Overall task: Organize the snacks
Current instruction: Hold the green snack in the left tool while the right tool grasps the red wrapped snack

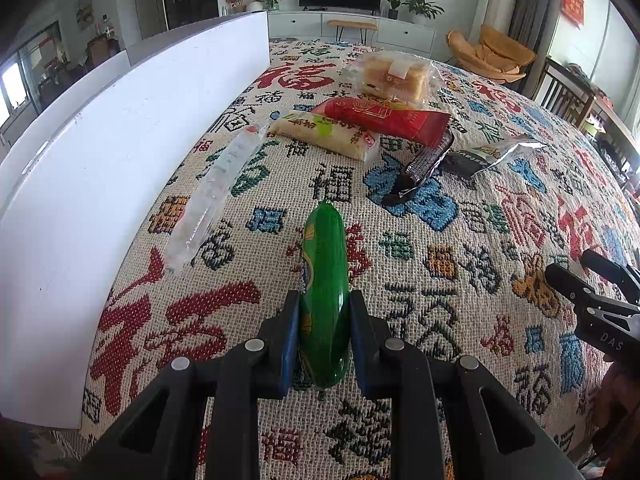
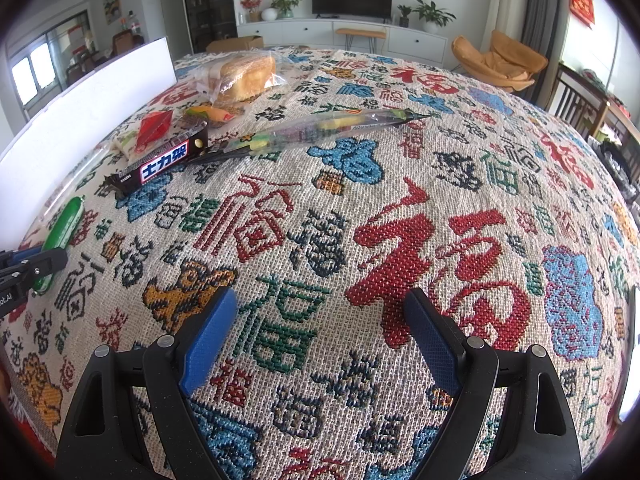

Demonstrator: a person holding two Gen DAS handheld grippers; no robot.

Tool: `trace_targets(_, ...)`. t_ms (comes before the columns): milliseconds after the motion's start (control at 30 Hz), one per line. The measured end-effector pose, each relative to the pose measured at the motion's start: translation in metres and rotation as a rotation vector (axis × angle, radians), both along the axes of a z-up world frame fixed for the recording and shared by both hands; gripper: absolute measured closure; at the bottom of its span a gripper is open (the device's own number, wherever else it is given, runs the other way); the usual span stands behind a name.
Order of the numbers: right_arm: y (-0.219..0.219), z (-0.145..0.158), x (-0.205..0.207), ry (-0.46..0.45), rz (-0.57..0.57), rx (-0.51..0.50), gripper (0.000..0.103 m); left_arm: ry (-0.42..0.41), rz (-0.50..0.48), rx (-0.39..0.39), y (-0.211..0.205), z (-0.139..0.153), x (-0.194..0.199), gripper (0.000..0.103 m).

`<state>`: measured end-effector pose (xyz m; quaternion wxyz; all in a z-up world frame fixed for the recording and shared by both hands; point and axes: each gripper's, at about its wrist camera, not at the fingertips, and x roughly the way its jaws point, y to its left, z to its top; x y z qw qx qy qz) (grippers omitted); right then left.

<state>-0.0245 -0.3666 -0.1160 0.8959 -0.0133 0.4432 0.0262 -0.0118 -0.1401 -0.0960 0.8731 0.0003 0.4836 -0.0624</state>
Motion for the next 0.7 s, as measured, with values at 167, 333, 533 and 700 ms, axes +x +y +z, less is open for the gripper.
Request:
trace_targets(167, 0.000, 0.000, 0.000, 0.000, 0.000, 0.000, 0.015, 0.001, 0.002, -0.011, 0.002, 0.000, 0.000, 0.080)
trace_targets(333, 0.000, 0.000, 0.000, 0.000, 0.000, 0.001, 0.015, 0.000, 0.001, -0.010, 0.002, 0.000, 0.000, 0.080)
trace_targets(533, 0.003, 0.012, 0.016, 0.027, 0.056, 0.078, 0.017, -0.002, 0.003, -0.020, 0.004, 0.000, -0.002, 0.080)
trace_targets(700, 0.044, 0.077, 0.073, -0.042, 0.233, 0.163, 0.017, 0.002, 0.018, -0.061, 0.010, 0.000, 0.000, 0.080)
